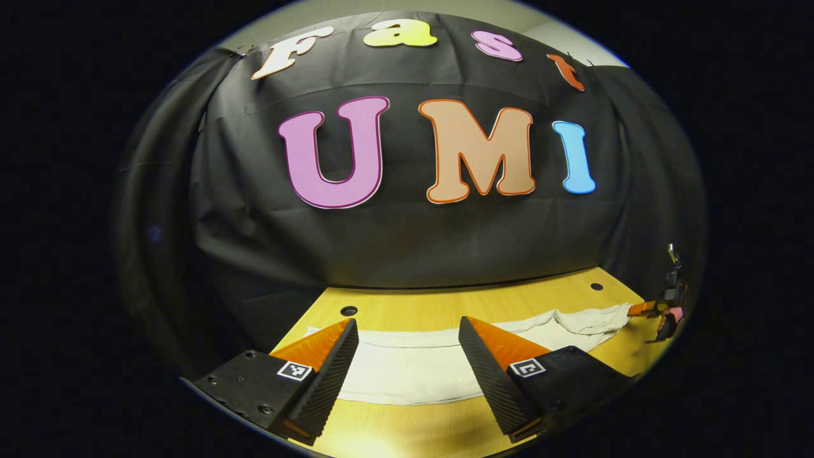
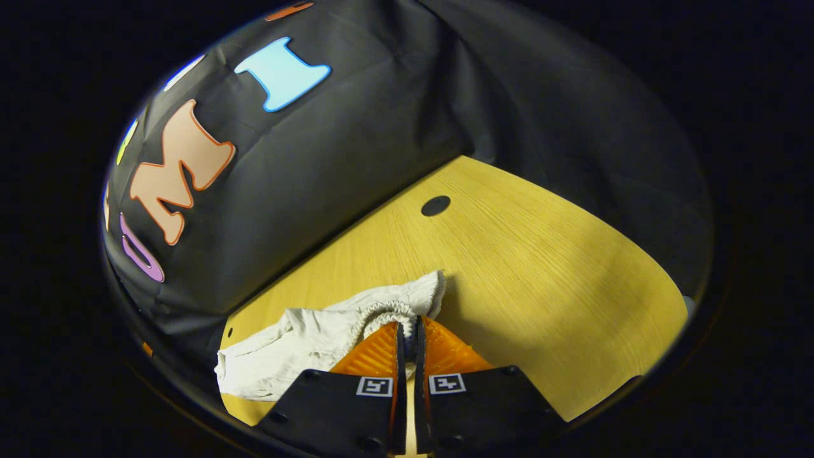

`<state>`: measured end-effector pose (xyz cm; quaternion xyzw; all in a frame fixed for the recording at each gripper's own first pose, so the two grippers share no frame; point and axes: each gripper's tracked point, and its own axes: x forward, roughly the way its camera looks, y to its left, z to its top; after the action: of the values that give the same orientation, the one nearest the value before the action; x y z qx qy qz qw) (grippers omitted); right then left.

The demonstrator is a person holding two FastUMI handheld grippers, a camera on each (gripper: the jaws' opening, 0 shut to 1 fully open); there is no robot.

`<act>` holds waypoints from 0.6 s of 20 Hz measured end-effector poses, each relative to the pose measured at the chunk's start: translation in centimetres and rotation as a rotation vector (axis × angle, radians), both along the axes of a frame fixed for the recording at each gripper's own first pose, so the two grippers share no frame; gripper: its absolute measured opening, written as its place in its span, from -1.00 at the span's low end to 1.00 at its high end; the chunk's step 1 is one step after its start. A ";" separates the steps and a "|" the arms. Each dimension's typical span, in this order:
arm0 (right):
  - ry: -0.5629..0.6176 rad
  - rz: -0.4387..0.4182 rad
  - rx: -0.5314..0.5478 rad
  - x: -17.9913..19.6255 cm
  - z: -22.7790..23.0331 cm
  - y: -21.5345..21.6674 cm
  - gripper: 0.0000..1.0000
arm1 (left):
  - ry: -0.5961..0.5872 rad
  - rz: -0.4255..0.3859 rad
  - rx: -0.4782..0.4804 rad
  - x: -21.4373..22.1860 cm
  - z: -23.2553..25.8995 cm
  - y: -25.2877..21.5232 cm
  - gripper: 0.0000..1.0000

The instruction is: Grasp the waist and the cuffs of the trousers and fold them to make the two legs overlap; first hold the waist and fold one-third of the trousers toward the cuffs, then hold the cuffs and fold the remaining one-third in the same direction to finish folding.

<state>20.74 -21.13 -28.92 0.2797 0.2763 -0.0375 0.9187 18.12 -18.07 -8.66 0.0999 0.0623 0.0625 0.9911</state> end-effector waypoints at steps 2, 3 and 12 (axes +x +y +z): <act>-0.041 0.005 -0.025 -0.4 2.7 0.0 -0.86 | -0.009 -0.004 -0.005 -0.2 0.2 0.8 0.92; -0.062 0.007 -0.034 -0.4 4.2 0.3 -0.86 | -0.013 -0.007 -0.007 -0.3 0.4 1.2 0.92; -0.283 0.089 -0.114 -1.0 15.6 14.5 -0.87 | -0.018 -0.079 -0.076 0.0 0.1 7.1 0.92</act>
<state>19.77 -6.66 -13.36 0.2172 0.1538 0.0275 0.9635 18.09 -10.94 -8.51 0.0641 0.0517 0.0219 0.9964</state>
